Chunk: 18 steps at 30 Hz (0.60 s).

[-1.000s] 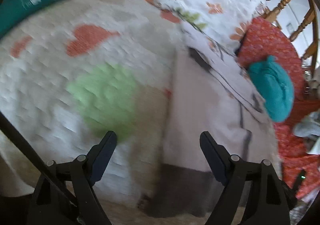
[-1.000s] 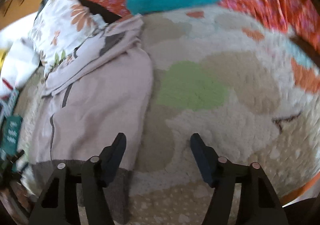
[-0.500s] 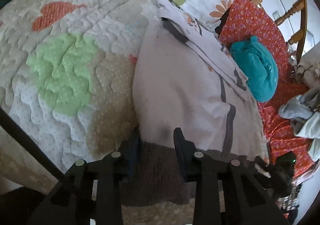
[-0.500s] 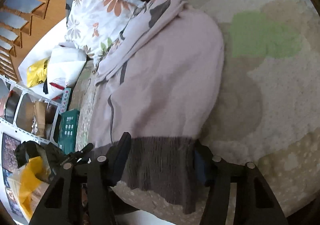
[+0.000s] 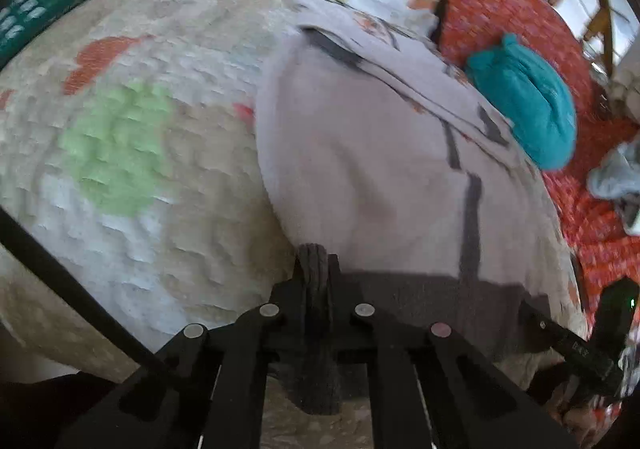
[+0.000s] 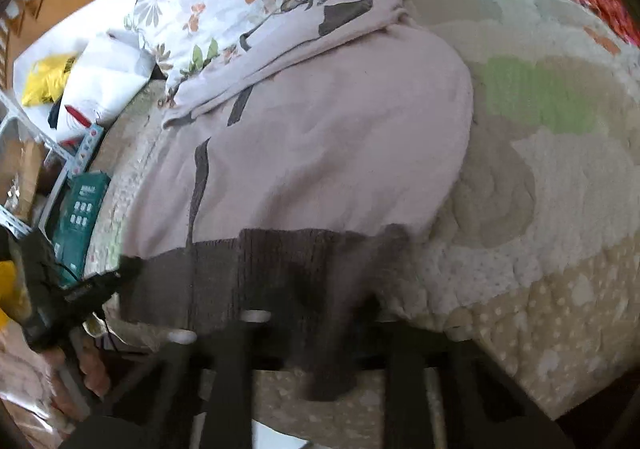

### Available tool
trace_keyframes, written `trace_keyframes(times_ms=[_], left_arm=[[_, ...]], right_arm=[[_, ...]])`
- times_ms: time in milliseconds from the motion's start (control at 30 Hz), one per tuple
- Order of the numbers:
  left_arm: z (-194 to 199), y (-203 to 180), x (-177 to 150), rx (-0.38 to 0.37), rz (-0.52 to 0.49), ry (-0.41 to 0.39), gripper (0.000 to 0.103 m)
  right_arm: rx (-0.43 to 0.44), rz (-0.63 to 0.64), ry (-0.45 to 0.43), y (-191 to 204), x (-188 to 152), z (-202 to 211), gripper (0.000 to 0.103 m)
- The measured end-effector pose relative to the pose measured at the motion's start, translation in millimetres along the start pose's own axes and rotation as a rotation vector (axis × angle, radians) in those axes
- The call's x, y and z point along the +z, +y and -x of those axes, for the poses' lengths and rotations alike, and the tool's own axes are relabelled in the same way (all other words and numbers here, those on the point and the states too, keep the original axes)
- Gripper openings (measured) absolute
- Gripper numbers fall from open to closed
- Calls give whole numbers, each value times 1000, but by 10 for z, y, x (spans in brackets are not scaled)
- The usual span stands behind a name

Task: Fold small clothes
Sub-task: 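Grasp the grey hem with the left gripper while the right gripper grasps it too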

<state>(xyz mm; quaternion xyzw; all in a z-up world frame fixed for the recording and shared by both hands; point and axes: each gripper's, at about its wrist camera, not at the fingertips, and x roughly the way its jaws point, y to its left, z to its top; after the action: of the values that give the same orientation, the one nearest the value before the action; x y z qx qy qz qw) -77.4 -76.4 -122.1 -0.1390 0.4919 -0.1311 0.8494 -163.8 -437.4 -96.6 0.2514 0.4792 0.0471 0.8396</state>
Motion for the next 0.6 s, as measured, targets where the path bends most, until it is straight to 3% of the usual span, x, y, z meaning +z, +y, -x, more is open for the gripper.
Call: trace_keyframes(times_ms=[67, 167, 467, 600], left_arm=[[165, 92, 82, 26, 23, -39, 7], [493, 182, 112, -2, 48, -88, 6], [800, 68, -528, -22, -19, -55, 6], [852, 65, -495, -7, -26, -59, 6]], right_arm=[[39, -39, 2, -68, 55, 43, 10], [109, -73, -2, -142, 52, 218, 10], [213, -23, 92, -186, -463, 645, 10], [238, -36, 98, -194, -437, 692, 10]])
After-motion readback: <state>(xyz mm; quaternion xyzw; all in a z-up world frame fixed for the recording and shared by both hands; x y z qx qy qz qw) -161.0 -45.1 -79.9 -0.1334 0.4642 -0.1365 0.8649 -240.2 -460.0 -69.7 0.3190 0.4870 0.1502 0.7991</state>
